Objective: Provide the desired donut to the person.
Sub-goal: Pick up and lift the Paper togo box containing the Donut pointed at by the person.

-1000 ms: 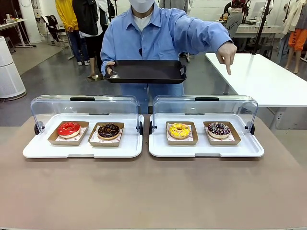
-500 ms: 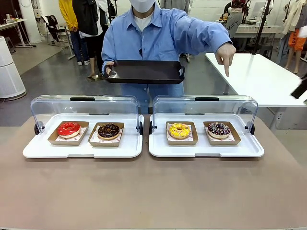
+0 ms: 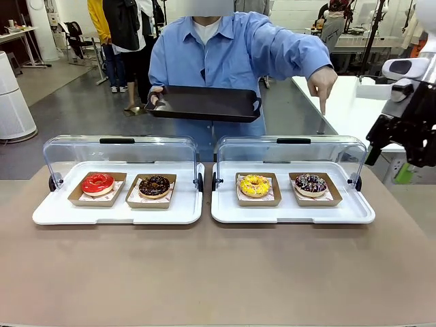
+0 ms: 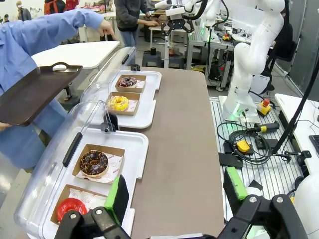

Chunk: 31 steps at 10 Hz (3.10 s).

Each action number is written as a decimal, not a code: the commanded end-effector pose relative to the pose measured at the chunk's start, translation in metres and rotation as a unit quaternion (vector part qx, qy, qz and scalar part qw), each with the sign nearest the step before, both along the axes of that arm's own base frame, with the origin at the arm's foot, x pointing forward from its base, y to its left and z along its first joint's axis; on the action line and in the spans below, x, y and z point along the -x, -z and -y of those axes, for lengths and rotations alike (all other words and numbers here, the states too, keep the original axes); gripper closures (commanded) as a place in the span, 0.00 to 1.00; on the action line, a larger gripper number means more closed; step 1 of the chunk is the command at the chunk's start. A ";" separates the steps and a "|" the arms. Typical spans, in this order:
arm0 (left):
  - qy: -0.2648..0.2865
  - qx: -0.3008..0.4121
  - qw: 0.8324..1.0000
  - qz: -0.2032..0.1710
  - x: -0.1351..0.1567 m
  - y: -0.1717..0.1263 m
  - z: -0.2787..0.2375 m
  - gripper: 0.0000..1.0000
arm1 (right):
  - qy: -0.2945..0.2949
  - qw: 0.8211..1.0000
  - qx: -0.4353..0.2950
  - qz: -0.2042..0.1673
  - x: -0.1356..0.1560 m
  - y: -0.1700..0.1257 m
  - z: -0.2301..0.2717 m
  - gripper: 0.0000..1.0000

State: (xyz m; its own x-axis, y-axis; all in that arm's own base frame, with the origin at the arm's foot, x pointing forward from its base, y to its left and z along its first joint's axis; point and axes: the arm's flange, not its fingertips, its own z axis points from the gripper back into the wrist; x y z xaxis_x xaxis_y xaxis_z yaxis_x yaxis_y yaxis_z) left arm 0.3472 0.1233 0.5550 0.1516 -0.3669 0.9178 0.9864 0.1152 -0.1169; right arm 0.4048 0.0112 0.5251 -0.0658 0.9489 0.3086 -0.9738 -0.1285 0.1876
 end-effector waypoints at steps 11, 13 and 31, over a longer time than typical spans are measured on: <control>0.001 0.001 1.000 0.003 0.001 -0.002 -0.001 0.00 | 0.049 0.991 0.063 0.105 -0.003 0.024 -0.028 0.00; 0.001 0.001 1.000 0.003 0.001 -0.002 -0.001 0.00 | 0.061 0.985 0.105 0.125 0.005 0.047 -0.043 0.00; 0.001 0.001 1.000 0.003 0.001 -0.002 -0.001 0.00 | 0.065 0.979 0.113 0.155 -0.070 0.143 -0.045 0.00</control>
State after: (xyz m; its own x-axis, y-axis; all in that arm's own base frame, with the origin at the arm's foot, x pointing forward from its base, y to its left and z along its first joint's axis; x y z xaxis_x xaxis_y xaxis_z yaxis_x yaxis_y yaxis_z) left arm 0.3470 0.1238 0.5550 0.1525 -0.3671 0.9176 0.9862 0.1168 -0.1172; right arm 0.4808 0.0591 0.3830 0.0045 0.9969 0.0785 -0.9942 0.0129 -0.1071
